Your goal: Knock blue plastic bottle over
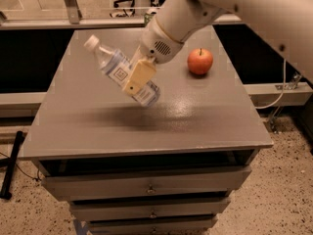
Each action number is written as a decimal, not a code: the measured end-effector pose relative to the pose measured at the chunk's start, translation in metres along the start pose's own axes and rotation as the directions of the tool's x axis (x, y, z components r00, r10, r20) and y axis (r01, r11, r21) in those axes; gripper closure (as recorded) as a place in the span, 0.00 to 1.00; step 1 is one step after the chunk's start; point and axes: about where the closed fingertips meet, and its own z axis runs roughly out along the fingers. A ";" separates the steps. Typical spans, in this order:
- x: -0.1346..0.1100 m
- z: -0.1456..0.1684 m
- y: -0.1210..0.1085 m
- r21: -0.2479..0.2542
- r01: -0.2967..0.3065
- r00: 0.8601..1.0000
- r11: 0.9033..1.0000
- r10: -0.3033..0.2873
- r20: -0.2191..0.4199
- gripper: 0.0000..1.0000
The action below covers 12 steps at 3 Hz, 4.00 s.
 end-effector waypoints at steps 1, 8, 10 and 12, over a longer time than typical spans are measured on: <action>0.024 0.019 -0.005 -0.032 -0.028 0.970 0.999 0.020 -0.240 1.00; 0.029 0.016 0.031 0.135 -0.110 0.949 0.985 0.145 -0.281 0.00; 0.045 -0.011 0.046 0.256 -0.192 0.963 0.947 0.232 -0.137 0.00; 0.105 -0.045 0.042 0.343 -0.333 0.943 0.878 0.315 0.107 0.00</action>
Offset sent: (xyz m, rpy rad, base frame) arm 0.0205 -0.0327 -0.0689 -0.6066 0.1187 -0.0740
